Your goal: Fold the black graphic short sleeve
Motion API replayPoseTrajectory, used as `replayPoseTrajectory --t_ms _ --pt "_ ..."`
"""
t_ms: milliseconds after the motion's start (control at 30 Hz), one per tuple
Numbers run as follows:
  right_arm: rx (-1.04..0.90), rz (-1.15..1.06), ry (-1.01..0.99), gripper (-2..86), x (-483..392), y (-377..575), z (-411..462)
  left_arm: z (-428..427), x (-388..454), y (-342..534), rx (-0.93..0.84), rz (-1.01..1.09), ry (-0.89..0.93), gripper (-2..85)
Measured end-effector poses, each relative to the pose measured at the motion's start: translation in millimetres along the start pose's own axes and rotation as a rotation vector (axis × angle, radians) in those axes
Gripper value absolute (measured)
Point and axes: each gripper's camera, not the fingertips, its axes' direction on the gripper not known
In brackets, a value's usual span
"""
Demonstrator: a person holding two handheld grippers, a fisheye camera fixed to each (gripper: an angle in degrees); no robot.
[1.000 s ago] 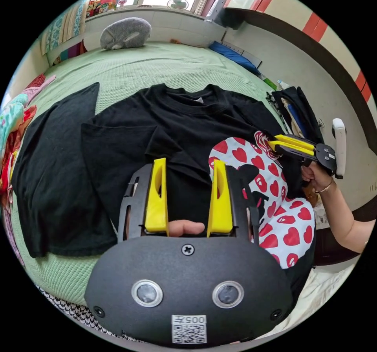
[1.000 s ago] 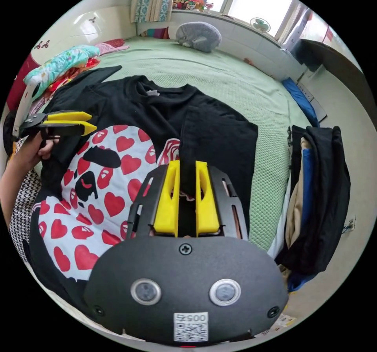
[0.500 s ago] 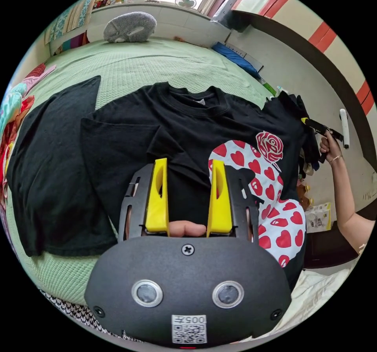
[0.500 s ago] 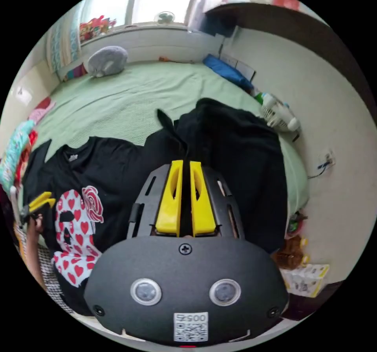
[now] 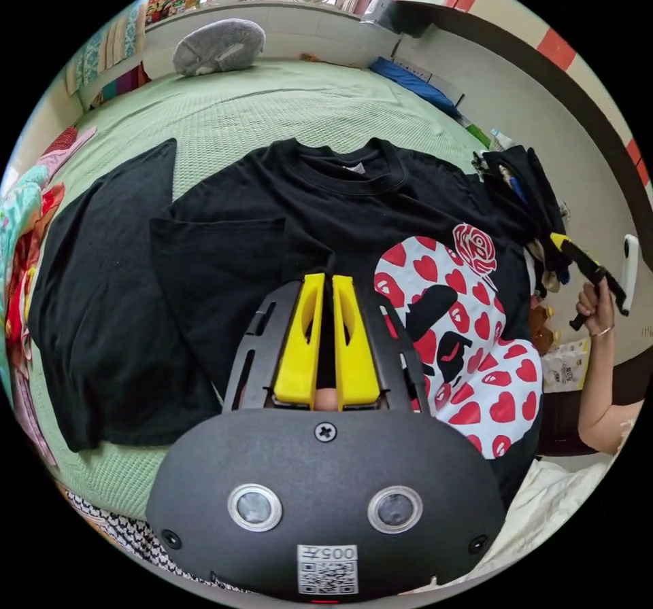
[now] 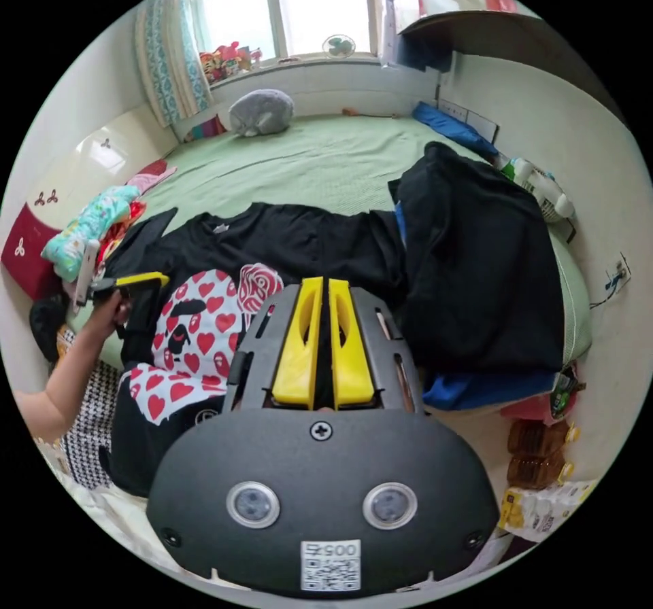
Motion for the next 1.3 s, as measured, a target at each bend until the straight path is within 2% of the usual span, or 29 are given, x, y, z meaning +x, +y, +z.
replayPoseTrajectory --t_ms 167,267,400,500,600,700,800,967,1067,1200,1300 --pt "-0.056 -0.131 0.083 -0.8 -30.6 11.1 28.7 -30.8 -15.0 1.0 0.021 -0.007 0.101 3.1" --pt "-0.093 -0.196 0.085 -0.9 -43.3 7.1 44.1 -57.6 -31.0 6.9 -0.013 -0.002 0.085 3.1" --pt "-0.095 -0.257 0.091 -0.9 -57.5 -0.2 61.9 -112.1 -69.3 20.0 -0.009 -0.066 -0.039 3.2" --pt "-0.104 -0.252 0.067 -0.9 -64.7 -5.5 77.2 -138.6 -106.0 29.4 -0.025 -0.188 -0.172 3.5" --pt "-0.108 -0.219 0.074 -0.7 -70.6 -10.7 89.8 -143.9 -140.0 40.6 -0.076 -0.315 -0.200 2.2" --pt "-0.142 -0.187 0.123 -0.5 -73.5 -15.7 98.4 -157.2 -141.6 55.0 -0.041 -0.407 -0.254 0.1" --pt "-0.200 -0.116 0.104 -0.7 -70.8 -18.7 101.2 -169.7 -111.4 70.1 0.032 -0.393 -0.240 -0.4" --pt "-0.298 0.025 0.000 -0.9 -78.9 -13.1 98.9 -167.7 -18.9 83.6 0.011 -0.292 -0.135 -0.6" --pt "-0.322 0.024 -0.036 -0.9 -105.8 -1.8 90.6 -156.1 57.8 90.8 -0.049 -0.175 -0.060 -0.7" --pt "-0.372 0.017 0.030 -1.0 -144.4 20.2 75.8 -146.3 150.8 113.2 -0.088 -0.057 -0.022 -0.7" --pt "-0.393 -0.004 0.039 -1.0 -168.5 45.7 72.2 -141.4 191.0 134.2 -0.108 -0.091 -0.021 -0.6"
